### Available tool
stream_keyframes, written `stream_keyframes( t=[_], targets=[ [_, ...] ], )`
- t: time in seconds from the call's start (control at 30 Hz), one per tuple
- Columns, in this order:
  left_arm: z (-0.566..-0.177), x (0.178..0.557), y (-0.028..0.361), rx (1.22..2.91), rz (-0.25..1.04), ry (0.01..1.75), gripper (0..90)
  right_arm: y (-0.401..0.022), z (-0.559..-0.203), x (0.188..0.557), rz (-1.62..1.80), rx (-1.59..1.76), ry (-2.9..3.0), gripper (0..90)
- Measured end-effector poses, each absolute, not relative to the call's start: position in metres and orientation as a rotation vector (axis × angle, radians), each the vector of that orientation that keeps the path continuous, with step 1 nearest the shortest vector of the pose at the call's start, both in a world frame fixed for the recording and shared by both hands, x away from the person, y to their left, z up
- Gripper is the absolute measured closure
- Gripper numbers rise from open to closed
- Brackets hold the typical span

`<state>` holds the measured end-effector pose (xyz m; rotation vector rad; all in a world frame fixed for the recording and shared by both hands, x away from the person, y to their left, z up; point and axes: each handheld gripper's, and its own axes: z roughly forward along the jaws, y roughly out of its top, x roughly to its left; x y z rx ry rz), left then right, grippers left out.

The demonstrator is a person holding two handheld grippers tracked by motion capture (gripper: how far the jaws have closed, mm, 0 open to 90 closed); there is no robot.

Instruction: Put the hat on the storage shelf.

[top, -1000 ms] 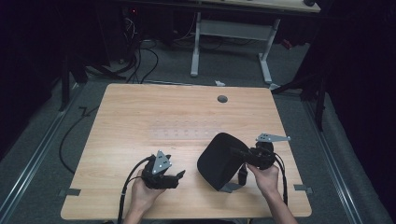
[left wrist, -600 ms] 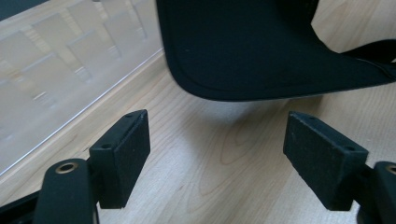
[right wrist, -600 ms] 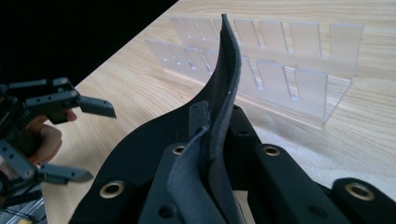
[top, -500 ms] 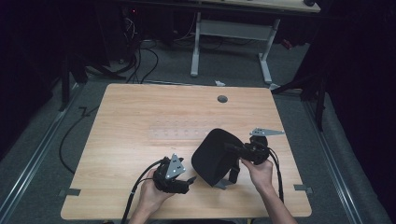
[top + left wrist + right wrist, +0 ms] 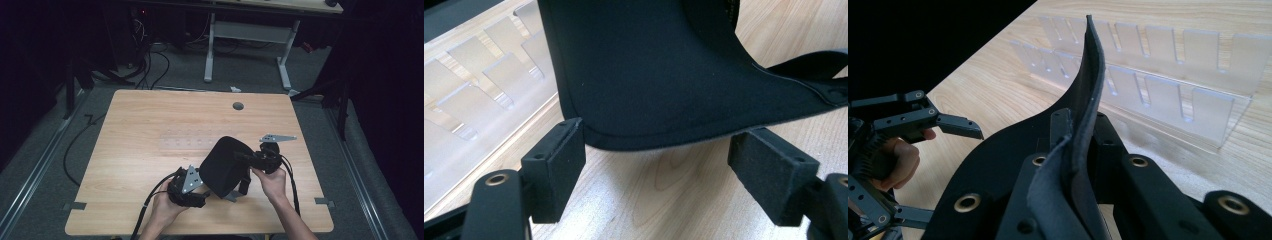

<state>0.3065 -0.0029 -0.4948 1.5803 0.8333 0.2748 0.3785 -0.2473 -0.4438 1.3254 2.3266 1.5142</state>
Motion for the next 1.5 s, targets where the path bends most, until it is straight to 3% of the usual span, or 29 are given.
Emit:
stream_keyframes(
  t=[0.4, 0.9, 1.5],
  targets=[
    [-0.491, 0.303, -0.009, 1.608, 0.307, 0.811, 25.6, -0.235, -0.446, 0.376, 1.470, 1.315, 2.361, 83.3],
    [-0.485, 0.304, -0.002, 1.589, 0.278, 0.834, 37.2, -0.224, -0.447, 0.370, 1.425, 1.281, 2.427, 82.6],
    [-0.478, 0.296, 0.004, 1.623, 0.264, 0.793, 71.4, -0.226, -0.448, 0.367, 1.455, 1.291, 2.443, 78.9]
  ],
)
